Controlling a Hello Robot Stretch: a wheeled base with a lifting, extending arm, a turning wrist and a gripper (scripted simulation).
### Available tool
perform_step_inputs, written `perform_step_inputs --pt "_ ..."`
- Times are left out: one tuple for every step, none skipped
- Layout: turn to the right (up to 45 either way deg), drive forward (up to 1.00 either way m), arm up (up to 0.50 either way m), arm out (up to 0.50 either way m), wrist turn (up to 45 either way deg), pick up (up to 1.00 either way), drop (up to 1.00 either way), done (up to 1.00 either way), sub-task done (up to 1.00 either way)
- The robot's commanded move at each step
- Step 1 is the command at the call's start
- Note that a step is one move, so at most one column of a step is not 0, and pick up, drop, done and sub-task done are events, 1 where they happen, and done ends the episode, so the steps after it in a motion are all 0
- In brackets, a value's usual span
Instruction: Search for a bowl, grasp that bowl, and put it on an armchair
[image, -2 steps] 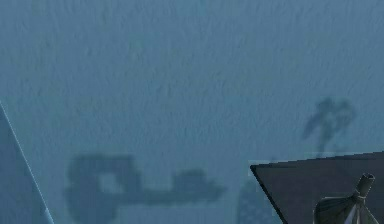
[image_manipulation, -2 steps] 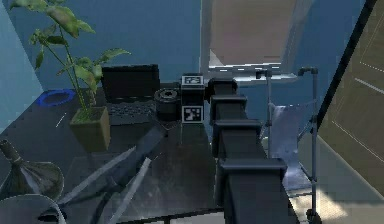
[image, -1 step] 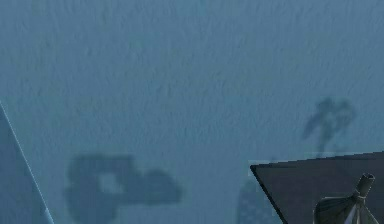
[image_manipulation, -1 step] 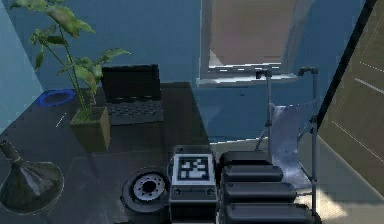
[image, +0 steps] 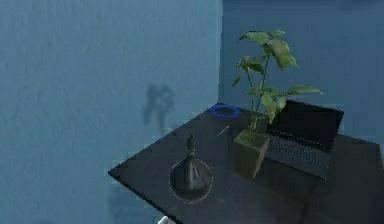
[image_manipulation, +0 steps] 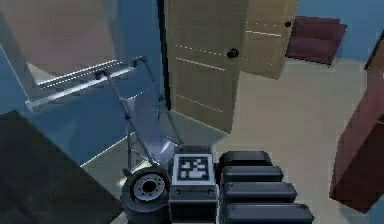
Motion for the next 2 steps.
perform_step_inputs --pt "45.0 0.0 0.0 0.0 0.0 0.0 0.0 0.0 0.0" --pt "45.0 0.0 0.0 0.0 0.0 0.0 0.0 0.0 0.0"
